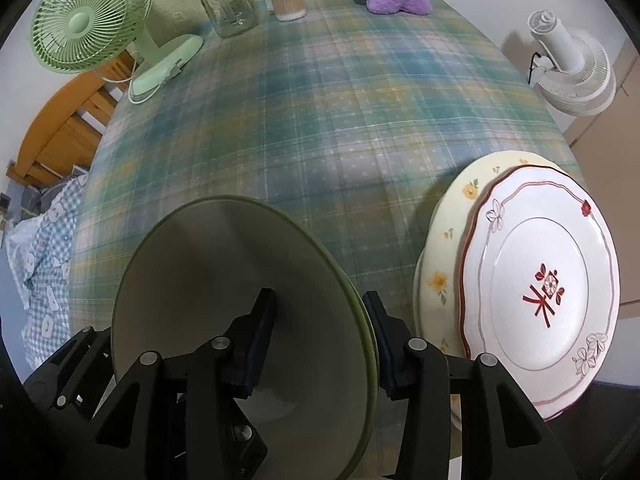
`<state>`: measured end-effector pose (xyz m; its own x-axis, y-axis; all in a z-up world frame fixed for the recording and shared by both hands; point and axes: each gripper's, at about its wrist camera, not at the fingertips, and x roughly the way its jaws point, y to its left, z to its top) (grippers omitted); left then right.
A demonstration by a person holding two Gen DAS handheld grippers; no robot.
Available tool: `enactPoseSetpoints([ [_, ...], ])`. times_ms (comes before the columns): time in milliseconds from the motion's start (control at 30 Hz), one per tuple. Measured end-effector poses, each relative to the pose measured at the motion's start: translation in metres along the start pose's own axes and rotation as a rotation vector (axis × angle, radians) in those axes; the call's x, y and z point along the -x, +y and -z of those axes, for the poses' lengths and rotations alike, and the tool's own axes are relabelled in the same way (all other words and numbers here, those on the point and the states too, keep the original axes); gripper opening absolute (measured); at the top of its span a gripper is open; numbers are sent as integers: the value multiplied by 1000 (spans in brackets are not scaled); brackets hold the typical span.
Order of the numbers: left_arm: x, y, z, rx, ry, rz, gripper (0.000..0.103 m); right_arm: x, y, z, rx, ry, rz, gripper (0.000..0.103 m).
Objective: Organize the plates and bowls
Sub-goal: 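Carry the grey bowl with the right tool over the plate stack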
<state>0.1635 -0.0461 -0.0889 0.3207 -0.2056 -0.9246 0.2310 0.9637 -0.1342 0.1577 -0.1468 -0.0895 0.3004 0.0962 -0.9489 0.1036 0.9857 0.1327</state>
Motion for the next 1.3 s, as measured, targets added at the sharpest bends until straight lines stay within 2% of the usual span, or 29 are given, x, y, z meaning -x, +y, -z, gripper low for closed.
enactPoseSetpoints([
  [200, 10, 2, -4, -8, 2, 24, 55, 9, -2, 2, -31, -9, -2, 47],
  [467, 31, -16, -11, -38, -33, -3, 54, 35, -10, -2, -55, -56, -19, 47],
  [967, 57, -89, -27, 2, -83, -45, 54, 85, -67, -12, 7, -105, -48, 47],
  [1300, 49, -136, -35, 25, -86, -52, 54, 95, -114, -22, 28, -103, -51, 47],
])
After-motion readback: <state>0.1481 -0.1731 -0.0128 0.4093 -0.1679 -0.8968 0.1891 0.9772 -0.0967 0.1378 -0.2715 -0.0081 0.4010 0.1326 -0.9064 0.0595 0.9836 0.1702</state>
